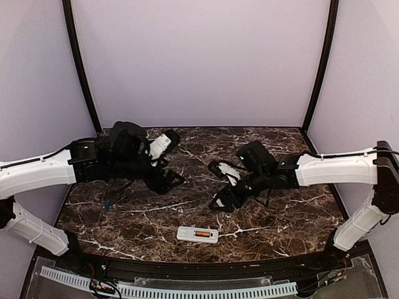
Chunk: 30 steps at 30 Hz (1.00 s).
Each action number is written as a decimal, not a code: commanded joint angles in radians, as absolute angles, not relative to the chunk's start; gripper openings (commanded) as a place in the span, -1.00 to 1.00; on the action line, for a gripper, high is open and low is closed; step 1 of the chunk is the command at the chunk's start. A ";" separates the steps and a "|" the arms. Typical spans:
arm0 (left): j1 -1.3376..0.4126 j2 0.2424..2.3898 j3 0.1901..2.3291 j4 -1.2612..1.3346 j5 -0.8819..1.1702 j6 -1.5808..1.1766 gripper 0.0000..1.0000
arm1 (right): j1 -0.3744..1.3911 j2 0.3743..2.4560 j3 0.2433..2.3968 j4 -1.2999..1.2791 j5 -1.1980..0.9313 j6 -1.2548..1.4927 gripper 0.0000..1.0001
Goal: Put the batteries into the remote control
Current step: Load the battery into the battery compartment, then press the battery in the battery compartment.
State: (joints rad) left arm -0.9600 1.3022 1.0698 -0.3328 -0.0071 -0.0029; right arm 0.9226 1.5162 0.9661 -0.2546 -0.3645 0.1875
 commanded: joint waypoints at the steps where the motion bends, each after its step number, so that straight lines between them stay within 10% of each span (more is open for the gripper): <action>1: -0.838 1.149 0.940 -0.380 -0.231 -0.415 0.78 | 1.023 1.641 1.090 -0.402 -0.305 -0.046 0.40; 30: -0.702 0.959 0.788 -0.411 -0.376 -0.454 0.81 | 1.099 1.958 1.310 -0.578 -0.275 -0.232 -0.09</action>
State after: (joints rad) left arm -0.7116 0.9737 0.8028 -0.4091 -0.3573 -0.4801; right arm 1.0859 1.9305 1.2835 -0.5697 -0.2832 -0.2119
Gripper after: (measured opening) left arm 0.905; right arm 0.459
